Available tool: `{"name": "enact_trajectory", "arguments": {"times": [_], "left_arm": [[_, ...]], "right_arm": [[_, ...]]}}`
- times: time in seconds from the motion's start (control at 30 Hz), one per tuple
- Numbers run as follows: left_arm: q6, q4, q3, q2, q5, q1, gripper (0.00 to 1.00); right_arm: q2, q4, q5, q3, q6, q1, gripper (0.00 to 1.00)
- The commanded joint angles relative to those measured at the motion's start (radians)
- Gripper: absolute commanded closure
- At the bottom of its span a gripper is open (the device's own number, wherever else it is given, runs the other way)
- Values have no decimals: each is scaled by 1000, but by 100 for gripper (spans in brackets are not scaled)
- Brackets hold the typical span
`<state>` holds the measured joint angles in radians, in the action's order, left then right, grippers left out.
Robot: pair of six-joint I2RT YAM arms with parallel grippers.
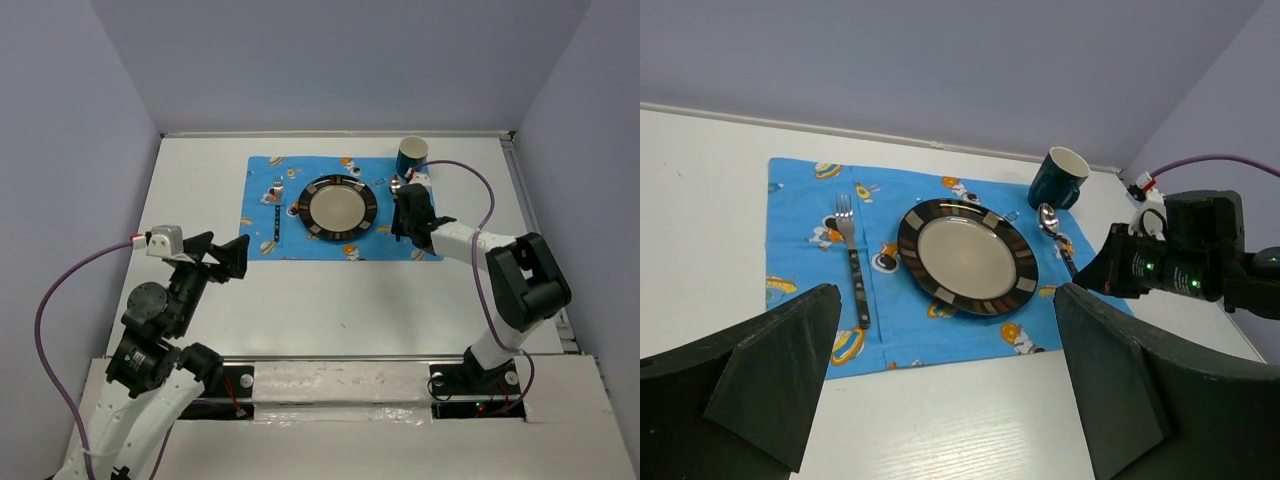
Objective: Set the dinner table for one person
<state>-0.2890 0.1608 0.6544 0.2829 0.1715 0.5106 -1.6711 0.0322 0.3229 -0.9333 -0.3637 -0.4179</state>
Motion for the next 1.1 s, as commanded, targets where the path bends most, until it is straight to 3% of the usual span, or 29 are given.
{"name": "enact_trajectory", "arguments": {"times": [0.0,0.43,0.93,1.07], "left_arm": [[13,-56,1,10,-32,-21,1],[13,-69,-7,27,-92,-86,1],[14,-73,-9,39,-113,-119,1],[14,-76,-10,41,-116,-126,1]], "right_arm": [[-9,92,-57,-59,49,28,100],[-116,94,-77,-136,59,57,100],[-147,106,-74,-87,25,57,100],[-153,106,-67,-79,20,57,93]]}}
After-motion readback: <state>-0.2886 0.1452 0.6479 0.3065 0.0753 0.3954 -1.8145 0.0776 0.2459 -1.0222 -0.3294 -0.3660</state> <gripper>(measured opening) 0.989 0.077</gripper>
